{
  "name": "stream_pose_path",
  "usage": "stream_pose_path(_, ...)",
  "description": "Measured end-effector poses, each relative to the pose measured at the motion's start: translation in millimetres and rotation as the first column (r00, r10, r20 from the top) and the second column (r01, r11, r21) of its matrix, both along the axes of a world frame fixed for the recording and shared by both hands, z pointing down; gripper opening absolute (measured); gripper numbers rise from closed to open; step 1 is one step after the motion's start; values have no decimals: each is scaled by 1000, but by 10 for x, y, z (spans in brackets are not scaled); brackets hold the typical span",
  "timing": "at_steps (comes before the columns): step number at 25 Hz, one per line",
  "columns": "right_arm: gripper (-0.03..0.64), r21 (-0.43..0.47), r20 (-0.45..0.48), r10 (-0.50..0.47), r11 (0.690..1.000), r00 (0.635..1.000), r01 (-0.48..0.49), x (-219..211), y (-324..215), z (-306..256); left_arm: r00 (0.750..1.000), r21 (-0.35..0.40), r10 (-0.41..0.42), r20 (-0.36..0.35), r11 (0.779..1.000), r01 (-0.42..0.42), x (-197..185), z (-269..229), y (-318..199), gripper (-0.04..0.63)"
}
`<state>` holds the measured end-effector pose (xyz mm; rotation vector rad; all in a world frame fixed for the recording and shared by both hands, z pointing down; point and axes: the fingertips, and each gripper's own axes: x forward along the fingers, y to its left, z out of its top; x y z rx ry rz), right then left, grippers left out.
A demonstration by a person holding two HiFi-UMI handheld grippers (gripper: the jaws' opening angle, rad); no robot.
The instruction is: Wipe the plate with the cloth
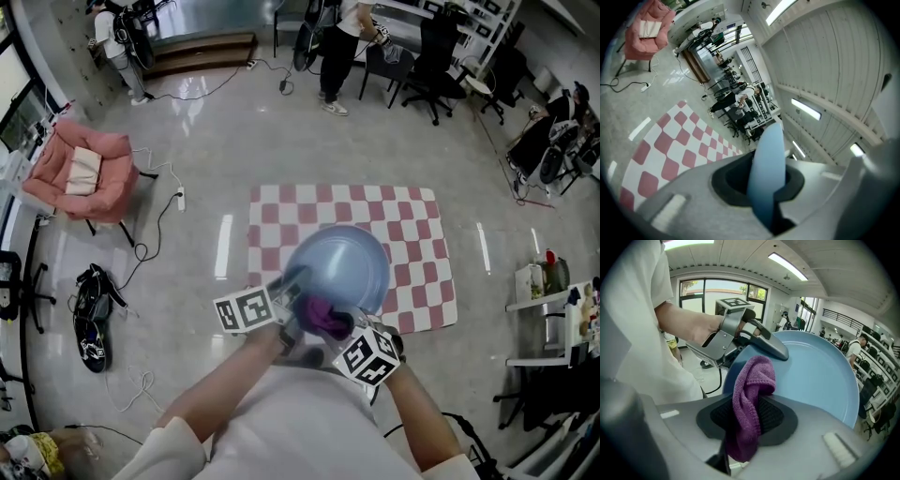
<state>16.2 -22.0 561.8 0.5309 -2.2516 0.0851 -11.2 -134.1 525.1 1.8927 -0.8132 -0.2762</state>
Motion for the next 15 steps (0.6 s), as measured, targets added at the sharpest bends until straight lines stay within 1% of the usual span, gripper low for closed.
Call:
stream_pose_path(6, 114, -7, 3, -82, 997, 997, 82, -165, 60, -35, 1000, 9, 12, 4, 1000, -12, -9, 2, 44, 51)
stream_pose_path(9, 114, -15, 46, -115, 993, 992, 116, -270, 76, -117, 1000, 2, 21, -16, 1000, -21, -1, 31, 54, 51)
stream_pose_path(12, 115, -38, 110, -112, 992, 988, 117, -351, 71, -188, 999, -5, 22, -37, 1000, -22, -9, 76, 74, 51)
stream_pose_path(15, 115, -64, 138, -82, 994, 987, 92, -370, 40, -146, 999, 8, 25, -34, 1000, -24, -18, 76, 96, 52)
